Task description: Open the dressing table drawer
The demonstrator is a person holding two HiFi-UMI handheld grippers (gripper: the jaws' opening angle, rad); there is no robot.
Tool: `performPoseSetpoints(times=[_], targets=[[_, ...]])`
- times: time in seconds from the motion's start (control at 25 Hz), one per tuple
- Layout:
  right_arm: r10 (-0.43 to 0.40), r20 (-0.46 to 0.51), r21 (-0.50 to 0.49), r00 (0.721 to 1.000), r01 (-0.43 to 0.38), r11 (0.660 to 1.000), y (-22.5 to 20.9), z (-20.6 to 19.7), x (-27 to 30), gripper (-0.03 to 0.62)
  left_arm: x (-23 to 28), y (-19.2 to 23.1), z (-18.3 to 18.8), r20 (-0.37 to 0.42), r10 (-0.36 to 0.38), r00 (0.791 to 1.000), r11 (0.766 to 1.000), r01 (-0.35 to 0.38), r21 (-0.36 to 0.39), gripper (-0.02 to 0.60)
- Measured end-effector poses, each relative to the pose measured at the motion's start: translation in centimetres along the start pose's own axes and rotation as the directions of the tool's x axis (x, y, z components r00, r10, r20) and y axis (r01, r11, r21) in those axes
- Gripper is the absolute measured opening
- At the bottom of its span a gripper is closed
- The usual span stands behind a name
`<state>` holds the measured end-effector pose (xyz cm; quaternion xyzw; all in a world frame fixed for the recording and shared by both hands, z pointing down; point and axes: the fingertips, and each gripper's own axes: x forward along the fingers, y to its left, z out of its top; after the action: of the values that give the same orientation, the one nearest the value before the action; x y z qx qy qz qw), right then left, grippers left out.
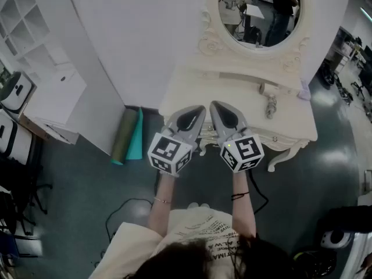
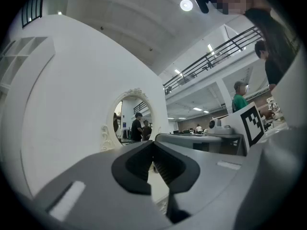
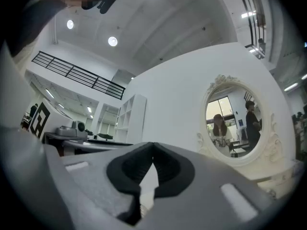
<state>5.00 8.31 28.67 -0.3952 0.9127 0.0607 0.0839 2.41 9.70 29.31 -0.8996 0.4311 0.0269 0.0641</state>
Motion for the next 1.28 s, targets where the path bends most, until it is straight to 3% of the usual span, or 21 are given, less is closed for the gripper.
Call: performPoseSetpoints(times=[0.84, 1.28], targets=[[0.013, 0.008, -0.008, 1.0, -0.013, 1.0, 0.0, -0.1, -0.4, 0.002, 0.2, -0.3, -0.4, -0.013, 0.007, 1.0, 1.0, -0.007, -0.001, -0.012], [0.016, -0.06, 0.039, 0.998, -0.014, 0.999, -1.5, -3.6, -0.9, 0.003, 0.5, -0.1, -3.6, -0.066, 0.047, 0.997, 0.997, -0.051, -0.057, -0.012]])
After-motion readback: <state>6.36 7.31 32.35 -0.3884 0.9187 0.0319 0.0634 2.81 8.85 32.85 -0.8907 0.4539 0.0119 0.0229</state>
